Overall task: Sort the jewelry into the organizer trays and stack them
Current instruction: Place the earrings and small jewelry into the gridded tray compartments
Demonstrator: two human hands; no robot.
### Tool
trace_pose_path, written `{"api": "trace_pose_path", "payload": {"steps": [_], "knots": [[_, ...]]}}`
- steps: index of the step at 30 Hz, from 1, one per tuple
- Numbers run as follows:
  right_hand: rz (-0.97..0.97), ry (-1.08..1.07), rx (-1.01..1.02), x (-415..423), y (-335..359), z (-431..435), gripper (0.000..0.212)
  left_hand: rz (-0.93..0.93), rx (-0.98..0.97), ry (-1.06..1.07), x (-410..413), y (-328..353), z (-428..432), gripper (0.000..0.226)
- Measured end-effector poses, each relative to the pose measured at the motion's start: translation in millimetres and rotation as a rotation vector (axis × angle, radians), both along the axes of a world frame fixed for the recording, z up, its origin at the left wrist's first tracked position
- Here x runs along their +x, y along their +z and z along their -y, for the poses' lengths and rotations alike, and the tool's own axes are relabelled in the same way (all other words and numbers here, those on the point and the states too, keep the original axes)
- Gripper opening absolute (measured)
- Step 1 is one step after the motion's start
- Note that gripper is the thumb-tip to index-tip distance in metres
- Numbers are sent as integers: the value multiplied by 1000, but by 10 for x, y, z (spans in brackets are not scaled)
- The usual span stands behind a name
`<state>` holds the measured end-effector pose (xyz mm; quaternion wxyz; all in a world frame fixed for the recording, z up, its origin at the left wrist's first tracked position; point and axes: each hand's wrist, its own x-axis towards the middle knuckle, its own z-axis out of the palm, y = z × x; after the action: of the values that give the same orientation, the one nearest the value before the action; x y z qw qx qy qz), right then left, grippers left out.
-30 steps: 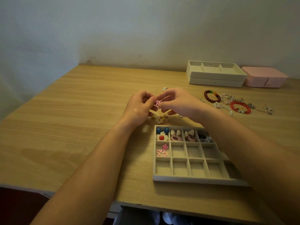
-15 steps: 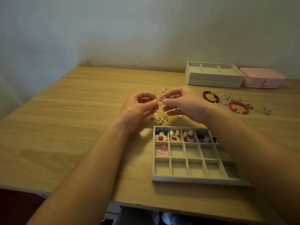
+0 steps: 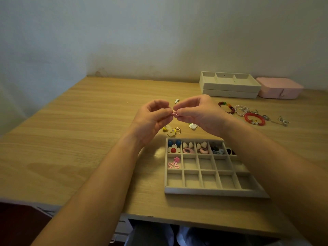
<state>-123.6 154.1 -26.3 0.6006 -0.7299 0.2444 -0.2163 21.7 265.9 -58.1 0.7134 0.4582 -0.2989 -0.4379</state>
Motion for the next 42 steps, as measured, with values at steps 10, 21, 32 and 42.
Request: {"api": "trace_pose_path", "payload": {"steps": [10, 21, 32, 42], "knots": [[-91, 11, 51, -234, 135, -301, 24, 597, 128, 66, -131, 145, -344, 27], [-125, 39, 80, -355, 141, -718, 22, 544, 253, 69, -302, 153, -735, 19], [-109, -14, 17, -402, 175, -793, 24, -38, 220, -191, -481, 85, -901, 35], [-109, -22, 0, -438, 116, -749, 23, 74, 196, 20, -491, 46, -845, 14]]}}
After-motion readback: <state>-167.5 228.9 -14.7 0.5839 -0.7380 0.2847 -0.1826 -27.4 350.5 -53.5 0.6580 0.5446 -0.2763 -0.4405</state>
